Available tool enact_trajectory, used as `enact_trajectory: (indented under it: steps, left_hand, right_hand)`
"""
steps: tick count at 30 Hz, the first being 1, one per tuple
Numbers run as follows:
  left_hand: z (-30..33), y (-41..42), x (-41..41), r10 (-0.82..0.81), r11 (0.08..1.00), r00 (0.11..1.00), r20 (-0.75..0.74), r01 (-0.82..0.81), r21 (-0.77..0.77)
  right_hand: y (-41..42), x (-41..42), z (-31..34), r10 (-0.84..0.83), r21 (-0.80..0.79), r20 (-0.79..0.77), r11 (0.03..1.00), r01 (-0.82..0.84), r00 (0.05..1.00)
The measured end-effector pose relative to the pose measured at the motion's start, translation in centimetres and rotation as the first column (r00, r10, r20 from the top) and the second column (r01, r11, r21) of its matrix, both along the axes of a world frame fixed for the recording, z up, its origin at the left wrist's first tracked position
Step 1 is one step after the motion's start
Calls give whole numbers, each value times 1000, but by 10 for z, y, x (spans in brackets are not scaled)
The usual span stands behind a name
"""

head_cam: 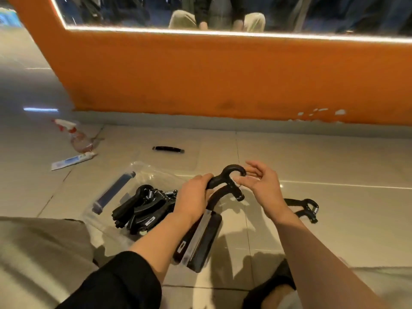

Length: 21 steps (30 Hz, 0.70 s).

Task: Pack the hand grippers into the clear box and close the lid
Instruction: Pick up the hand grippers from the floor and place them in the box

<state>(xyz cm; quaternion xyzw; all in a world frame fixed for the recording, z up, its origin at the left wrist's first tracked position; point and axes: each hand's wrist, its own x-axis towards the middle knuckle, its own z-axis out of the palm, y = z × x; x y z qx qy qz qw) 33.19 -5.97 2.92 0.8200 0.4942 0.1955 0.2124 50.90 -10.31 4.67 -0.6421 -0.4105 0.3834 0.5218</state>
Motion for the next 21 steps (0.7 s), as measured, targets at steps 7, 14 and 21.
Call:
enact_trajectory:
  steps: [7, 14, 21]
  left_hand:
    - [8, 6, -73, 234, 949, 961, 148, -192, -250]
    - [0, 17, -122, 286, 885, 935, 211, -174, -432]
    - [-11, 28, -142, 284, 852, 891, 353, -66, -520]
  right_hand:
    - [4, -72, -9, 289, -175, -124, 935, -308, 949]
    - [23, -129, -13, 296, -127, -358, 924, -360, 885]
    - [38, -167, -30, 232, -156, -446, 931, -331, 864]
